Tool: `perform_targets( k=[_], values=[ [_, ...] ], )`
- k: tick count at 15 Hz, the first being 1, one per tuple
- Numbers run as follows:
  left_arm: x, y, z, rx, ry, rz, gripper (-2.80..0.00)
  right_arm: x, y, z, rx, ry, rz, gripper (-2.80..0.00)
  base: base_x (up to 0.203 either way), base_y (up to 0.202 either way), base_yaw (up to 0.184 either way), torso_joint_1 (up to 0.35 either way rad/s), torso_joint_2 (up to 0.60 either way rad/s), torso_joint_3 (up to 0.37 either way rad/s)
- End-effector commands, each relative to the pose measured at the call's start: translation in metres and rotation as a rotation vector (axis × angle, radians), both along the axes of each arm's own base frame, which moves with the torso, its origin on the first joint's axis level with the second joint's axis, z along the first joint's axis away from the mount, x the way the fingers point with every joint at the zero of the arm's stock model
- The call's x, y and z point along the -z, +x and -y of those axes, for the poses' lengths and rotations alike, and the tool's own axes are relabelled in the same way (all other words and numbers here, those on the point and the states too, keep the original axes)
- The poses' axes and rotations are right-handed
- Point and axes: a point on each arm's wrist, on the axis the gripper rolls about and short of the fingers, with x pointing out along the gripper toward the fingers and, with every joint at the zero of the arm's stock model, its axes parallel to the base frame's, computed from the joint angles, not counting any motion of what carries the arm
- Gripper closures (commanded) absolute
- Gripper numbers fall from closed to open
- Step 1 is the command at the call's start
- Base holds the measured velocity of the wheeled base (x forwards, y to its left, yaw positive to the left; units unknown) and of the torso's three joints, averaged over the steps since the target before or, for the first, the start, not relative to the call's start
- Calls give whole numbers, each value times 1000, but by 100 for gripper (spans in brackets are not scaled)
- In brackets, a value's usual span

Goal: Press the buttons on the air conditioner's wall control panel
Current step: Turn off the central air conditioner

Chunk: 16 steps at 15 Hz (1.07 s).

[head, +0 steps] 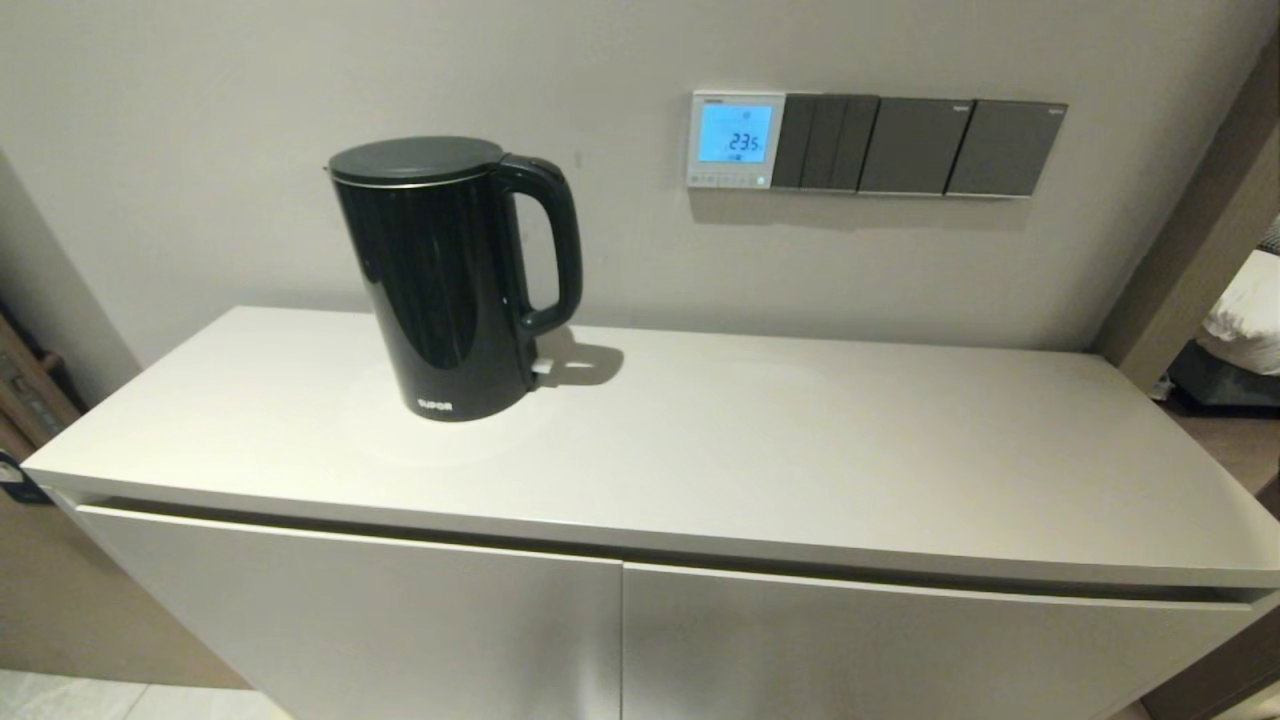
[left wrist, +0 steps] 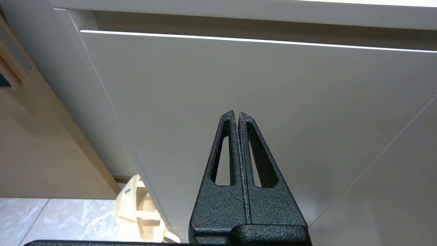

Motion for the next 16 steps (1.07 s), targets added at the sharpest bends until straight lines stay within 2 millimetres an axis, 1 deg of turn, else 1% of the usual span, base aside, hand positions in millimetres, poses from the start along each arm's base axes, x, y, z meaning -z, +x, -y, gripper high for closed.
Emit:
perform_targets(
  k=[1, 16],
  values=[
    [0, 0, 0, 0, 0, 0, 0, 1, 0, 0, 0, 5, -8, 0, 0, 0, 0, 0, 0, 0],
    [0, 0, 0, 1, 0, 0, 0, 1, 1, 0, 3, 16, -12, 0, 0, 0, 0, 0, 0, 0]
  ],
)
